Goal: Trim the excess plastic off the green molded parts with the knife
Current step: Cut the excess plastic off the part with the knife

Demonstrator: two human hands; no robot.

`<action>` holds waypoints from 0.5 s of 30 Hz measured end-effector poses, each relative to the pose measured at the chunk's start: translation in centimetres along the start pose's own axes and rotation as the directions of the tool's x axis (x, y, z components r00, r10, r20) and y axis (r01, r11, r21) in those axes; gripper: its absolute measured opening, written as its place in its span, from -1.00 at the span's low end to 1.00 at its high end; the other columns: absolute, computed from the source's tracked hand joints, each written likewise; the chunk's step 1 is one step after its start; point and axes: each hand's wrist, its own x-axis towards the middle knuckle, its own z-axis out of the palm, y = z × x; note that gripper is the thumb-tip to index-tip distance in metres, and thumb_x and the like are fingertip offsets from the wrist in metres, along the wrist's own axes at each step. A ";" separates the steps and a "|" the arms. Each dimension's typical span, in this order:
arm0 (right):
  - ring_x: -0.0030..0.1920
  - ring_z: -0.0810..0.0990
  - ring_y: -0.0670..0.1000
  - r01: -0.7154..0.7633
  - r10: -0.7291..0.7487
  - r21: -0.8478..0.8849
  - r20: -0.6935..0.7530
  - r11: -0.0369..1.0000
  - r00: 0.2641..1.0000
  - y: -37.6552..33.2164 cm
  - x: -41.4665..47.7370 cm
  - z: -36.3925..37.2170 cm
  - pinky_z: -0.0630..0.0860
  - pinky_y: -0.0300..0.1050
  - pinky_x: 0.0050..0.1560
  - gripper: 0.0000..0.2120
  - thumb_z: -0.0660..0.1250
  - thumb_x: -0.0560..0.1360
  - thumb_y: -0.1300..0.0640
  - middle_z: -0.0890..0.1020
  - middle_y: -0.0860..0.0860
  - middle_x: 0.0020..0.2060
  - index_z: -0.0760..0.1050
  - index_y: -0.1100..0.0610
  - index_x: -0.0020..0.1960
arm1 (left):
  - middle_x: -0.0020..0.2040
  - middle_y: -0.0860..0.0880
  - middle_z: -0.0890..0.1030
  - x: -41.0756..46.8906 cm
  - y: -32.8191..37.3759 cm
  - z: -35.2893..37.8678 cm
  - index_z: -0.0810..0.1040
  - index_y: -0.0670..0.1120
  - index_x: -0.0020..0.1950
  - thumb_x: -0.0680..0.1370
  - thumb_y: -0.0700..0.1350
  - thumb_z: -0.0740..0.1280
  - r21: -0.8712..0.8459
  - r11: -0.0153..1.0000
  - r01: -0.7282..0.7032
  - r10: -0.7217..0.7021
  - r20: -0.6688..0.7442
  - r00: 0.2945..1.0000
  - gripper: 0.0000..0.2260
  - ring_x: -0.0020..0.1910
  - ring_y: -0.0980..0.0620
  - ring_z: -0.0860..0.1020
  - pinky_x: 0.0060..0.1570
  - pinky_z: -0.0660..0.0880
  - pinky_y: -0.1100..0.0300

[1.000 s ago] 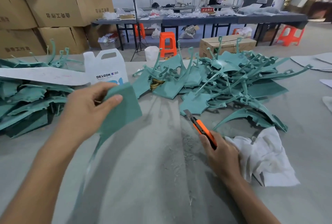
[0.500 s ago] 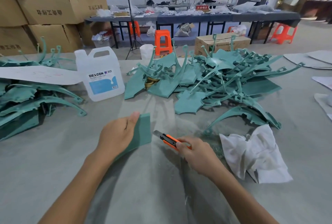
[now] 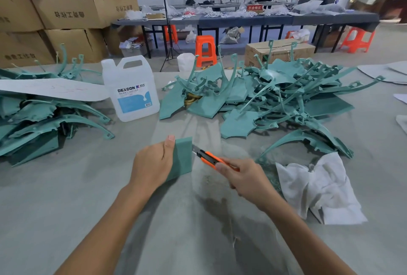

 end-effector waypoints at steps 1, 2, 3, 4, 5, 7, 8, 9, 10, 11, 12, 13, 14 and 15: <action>-0.54 0.38 -0.18 0.011 -0.011 0.042 -0.005 0.999 1.000 -0.6 0.1 -0.4 0.34 -0.22 -0.46 -0.83 0.33 0.59 -0.15 0.45 -0.10 -0.52 0.61 -0.46 0.01 | -0.48 0.01 0.38 0.0 0.0 0.0 0.23 -0.05 -0.44 0.65 0.20 -0.11 0.002 1.000 0.002 -0.002 -0.006 1.000 -0.45 -0.38 -0.15 0.41 -0.28 0.25 0.05; -0.54 0.38 -0.17 0.015 -0.014 0.080 -0.012 0.997 1.000 -1.1 0.1 -0.8 0.34 -0.24 -0.49 -0.83 0.33 0.59 -0.14 0.47 -0.09 -0.52 0.61 -0.45 0.02 | -0.47 -0.01 0.39 0.0 0.0 0.0 0.24 -0.06 -0.44 0.66 0.18 -0.09 0.008 1.000 0.001 -0.001 -0.013 1.000 -0.45 -0.37 -0.16 0.40 -0.27 0.26 0.05; -0.55 0.37 -0.16 0.020 -0.018 0.108 -0.018 0.994 1.000 -1.5 0.2 -1.2 0.32 -0.26 -0.51 -0.83 0.34 0.60 -0.14 0.48 -0.07 -0.52 0.61 -0.45 0.04 | -0.45 -0.03 0.40 0.0 -0.1 0.1 0.25 -0.06 -0.44 0.68 0.16 -0.07 0.016 1.000 -0.001 0.001 -0.019 1.000 -0.46 -0.36 -0.17 0.40 -0.26 0.26 0.05; -0.56 0.36 -0.15 0.026 -0.024 0.133 -0.018 0.991 1.000 -1.9 0.2 -1.6 0.31 -0.27 -0.53 -0.83 0.34 0.60 -0.14 0.49 -0.06 -0.52 0.61 -0.44 0.06 | -0.43 -0.05 0.42 0.1 -0.1 0.2 0.26 -0.06 -0.43 0.69 0.13 -0.05 0.021 1.000 -0.003 0.004 -0.024 1.000 -0.46 -0.35 -0.17 0.40 -0.26 0.26 0.05; -0.56 0.34 -0.12 0.036 -0.035 0.176 -0.008 0.984 0.999 -2.2 0.2 -1.9 0.30 -0.27 -0.55 -0.83 0.34 0.60 -0.14 0.49 -0.05 -0.51 0.62 -0.41 0.10 | -0.42 -0.06 0.44 0.1 -0.1 0.2 0.28 -0.06 -0.43 0.70 0.12 -0.03 0.024 1.000 -0.005 0.006 -0.023 1.000 -0.46 -0.35 -0.18 0.41 -0.26 0.27 0.05; -0.57 0.28 -0.08 0.046 -0.055 0.315 0.019 0.948 0.998 -2.8 0.3 -2.5 0.24 -0.28 -0.58 -0.83 0.35 0.60 -0.13 0.47 -0.02 -0.48 0.64 -0.31 0.15 | -0.39 -0.08 0.47 0.1 -0.2 0.3 0.34 -0.08 -0.40 0.70 0.12 -0.03 0.025 1.000 -0.006 0.006 -0.013 1.000 -0.46 -0.33 -0.18 0.45 -0.25 0.29 0.05; -0.57 0.26 -0.06 0.046 -0.055 0.353 0.015 0.934 0.998 -2.9 0.4 -2.6 0.22 -0.29 -0.58 -0.83 0.34 0.60 -0.13 0.46 0.00 -0.47 0.65 -0.28 0.16 | -0.38 -0.08 0.49 0.1 -0.2 0.3 0.36 -0.08 -0.39 0.70 0.13 -0.04 0.025 1.000 -0.006 0.006 -0.010 1.000 -0.46 -0.32 -0.18 0.46 -0.25 0.30 0.04; -0.57 0.26 -0.06 0.045 -0.047 0.350 -0.004 0.936 0.999 -2.8 0.6 -2.7 0.22 -0.29 -0.58 -0.82 0.34 0.60 -0.13 0.46 0.01 -0.48 0.65 -0.27 0.16 | -0.37 -0.09 0.50 0.2 -0.3 0.3 0.37 -0.09 -0.39 0.70 0.13 -0.04 0.024 1.000 -0.006 0.006 -0.011 1.000 -0.45 -0.31 -0.19 0.47 -0.24 0.31 0.04; -0.57 0.28 -0.06 0.034 -0.026 0.309 -0.030 0.950 0.999 -2.6 0.7 -2.7 0.24 -0.27 -0.57 -0.82 0.33 0.61 -0.13 0.46 -0.01 -0.49 0.65 -0.26 0.16 | -0.37 -0.11 0.51 0.2 -0.3 0.3 0.35 -0.09 -0.40 0.70 0.13 -0.04 0.024 1.000 -0.006 0.006 -0.014 1.000 -0.45 -0.31 -0.20 0.48 -0.24 0.33 0.02; -0.57 0.31 -0.08 0.008 0.004 0.235 -0.052 0.972 0.999 -2.2 0.8 -2.5 0.27 -0.24 -0.55 -0.82 0.32 0.61 -0.13 0.48 -0.03 -0.50 0.64 -0.27 0.16 | -0.37 -0.13 0.53 0.2 -0.3 0.2 0.35 -0.09 -0.40 0.70 0.13 -0.05 0.023 1.000 -0.006 0.006 -0.015 1.000 -0.45 -0.30 -0.21 0.49 -0.23 0.35 0.01; -0.57 0.35 -0.10 -0.023 0.032 0.136 -0.060 0.990 0.998 -1.6 0.9 -2.3 0.30 -0.23 -0.52 -0.82 0.31 0.62 -0.14 0.50 -0.03 -0.51 0.64 -0.29 0.15 | -0.37 -0.14 0.53 0.2 -0.2 0.2 0.34 -0.09 -0.41 0.70 0.13 -0.05 0.019 1.000 -0.006 0.007 -0.013 1.000 -0.45 -0.30 -0.22 0.50 -0.23 0.36 0.01; -0.55 0.40 -0.13 -0.052 0.053 0.022 -0.049 0.998 0.997 -1.0 0.8 -1.8 0.33 -0.22 -0.48 -0.84 0.29 0.62 -0.14 0.52 -0.03 -0.51 0.64 -0.31 0.10 | -0.38 -0.12 0.52 0.2 -0.1 0.1 0.33 -0.09 -0.41 0.69 0.14 -0.06 0.014 1.000 -0.006 0.006 -0.009 1.000 -0.45 -0.31 -0.21 0.49 -0.23 0.37 0.00; -0.52 0.44 -0.14 -0.076 0.075 -0.096 -0.022 0.992 0.997 -0.3 0.6 -1.2 0.35 -0.22 -0.43 -0.83 0.28 0.63 -0.15 0.54 -0.02 -0.49 0.65 -0.28 0.05 | -0.41 -0.10 0.49 0.2 -0.1 0.0 0.31 -0.08 -0.42 0.69 0.14 -0.06 0.007 1.000 -0.005 0.005 -0.005 1.000 -0.45 -0.32 -0.21 0.49 -0.23 0.37 0.00; -0.48 0.47 -0.12 -0.097 0.102 -0.201 0.015 0.975 0.995 0.4 0.4 -0.5 0.35 -0.20 -0.40 -0.80 0.27 0.63 -0.14 0.54 -0.01 -0.48 0.67 -0.19 0.00 | -0.43 -0.08 0.46 0.1 0.0 -0.1 0.28 -0.07 -0.43 0.69 0.14 -0.07 0.002 1.000 -0.004 0.004 0.000 1.000 -0.45 -0.33 -0.21 0.49 -0.23 0.38 -0.01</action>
